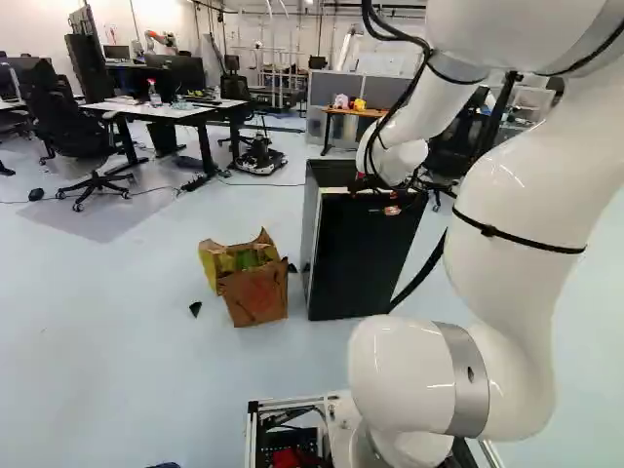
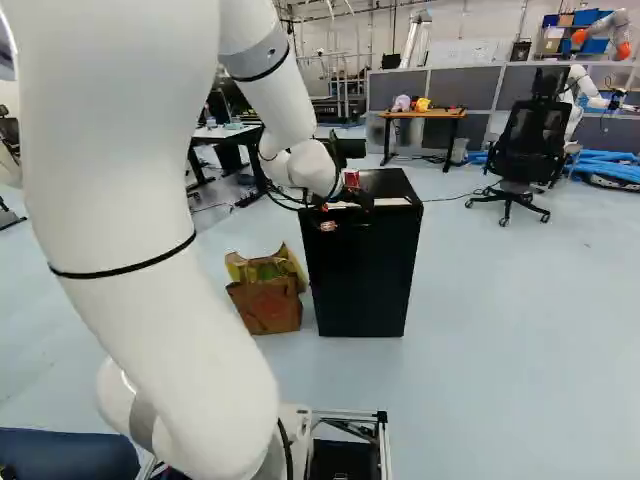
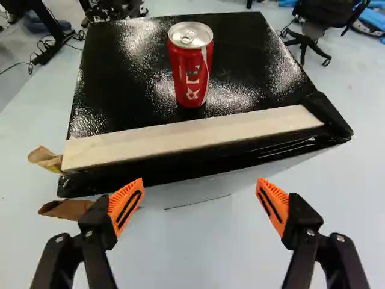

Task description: Grab a drink from the fridge

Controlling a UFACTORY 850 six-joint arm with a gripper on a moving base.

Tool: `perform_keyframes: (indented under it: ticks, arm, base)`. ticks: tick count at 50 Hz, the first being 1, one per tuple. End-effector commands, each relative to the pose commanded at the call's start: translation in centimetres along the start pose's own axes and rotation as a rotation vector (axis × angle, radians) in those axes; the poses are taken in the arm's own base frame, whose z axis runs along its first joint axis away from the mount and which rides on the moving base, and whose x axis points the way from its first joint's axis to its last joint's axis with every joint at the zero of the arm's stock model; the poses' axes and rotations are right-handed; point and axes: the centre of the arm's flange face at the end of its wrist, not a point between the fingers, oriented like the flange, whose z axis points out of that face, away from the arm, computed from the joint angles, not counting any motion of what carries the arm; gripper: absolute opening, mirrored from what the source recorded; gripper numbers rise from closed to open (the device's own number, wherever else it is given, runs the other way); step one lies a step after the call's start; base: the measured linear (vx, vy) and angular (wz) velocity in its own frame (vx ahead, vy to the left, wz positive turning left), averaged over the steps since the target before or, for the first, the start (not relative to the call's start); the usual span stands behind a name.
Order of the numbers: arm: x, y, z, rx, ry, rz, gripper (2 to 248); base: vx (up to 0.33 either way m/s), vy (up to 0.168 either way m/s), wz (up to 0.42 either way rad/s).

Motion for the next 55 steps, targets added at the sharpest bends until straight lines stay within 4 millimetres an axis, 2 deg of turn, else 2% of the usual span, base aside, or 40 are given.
perform_keyframes:
  ticks: [34, 55]
  arm:
    - [0.8, -0.7, -2.0, 0.020, 0.244, -0.041, 247]
    - [0.9, -0.9, -1.0, 0.029, 0.344, -0.044, 247]
  base:
    - [0.000, 0.000, 0.000]
    - [0.000, 0.000, 0.000]
